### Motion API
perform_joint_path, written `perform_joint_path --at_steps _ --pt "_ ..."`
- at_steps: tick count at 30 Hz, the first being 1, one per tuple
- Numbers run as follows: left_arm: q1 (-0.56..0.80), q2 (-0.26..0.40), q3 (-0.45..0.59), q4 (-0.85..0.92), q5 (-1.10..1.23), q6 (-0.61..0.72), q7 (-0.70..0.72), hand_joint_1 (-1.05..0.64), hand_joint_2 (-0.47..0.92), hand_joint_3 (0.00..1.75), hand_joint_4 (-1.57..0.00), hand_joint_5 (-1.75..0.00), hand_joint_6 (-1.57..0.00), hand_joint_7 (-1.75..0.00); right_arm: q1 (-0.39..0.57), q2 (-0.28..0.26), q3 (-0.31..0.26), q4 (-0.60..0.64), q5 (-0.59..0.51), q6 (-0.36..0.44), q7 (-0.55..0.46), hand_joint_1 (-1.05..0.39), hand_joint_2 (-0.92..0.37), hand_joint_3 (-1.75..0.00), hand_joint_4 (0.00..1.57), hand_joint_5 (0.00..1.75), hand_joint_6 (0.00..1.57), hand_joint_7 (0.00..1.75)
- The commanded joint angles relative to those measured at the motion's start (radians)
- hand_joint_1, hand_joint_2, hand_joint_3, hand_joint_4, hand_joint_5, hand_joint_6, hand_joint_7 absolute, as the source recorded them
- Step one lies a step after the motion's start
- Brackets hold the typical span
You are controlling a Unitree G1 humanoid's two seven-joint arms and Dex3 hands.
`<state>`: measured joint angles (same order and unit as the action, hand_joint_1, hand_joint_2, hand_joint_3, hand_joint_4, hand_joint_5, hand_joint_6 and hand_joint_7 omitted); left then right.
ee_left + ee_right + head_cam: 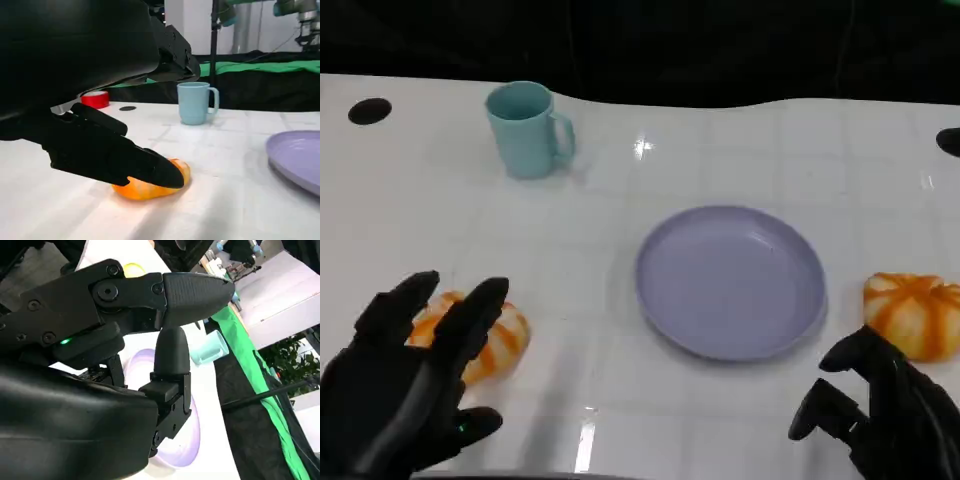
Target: Grasp the bread from the table and place it into the plate.
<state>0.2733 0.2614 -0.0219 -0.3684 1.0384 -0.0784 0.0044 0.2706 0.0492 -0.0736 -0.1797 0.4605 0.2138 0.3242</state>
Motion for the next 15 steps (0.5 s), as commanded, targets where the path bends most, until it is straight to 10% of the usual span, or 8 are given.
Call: perform_joint_path --at_steps 1,15 --pt "-0.07 0.053 -0.03 0.054 0.037 0.054 -0.043 -0.51 0.75 0.0 0.0 -0.16 -0.21 -0.01 0.004 -0.004 0.005 -0.017 -0.001 -0.003 -0.01 -0.49 -0.92 -0.42 0.63 1.75 0.39 1.74" --pt "-0.288 0.168 -0.142 0.241 -0.005 0.157 -0.274 -0.57 0.73 0.0 0.0 -0.14 -0.18 -0.01 -0.004 -0.005 0.004 0.004 0.001 -0.033 0.01 -0.49 -0.92 -0.44 0.66 1.75 0.41 1.73"
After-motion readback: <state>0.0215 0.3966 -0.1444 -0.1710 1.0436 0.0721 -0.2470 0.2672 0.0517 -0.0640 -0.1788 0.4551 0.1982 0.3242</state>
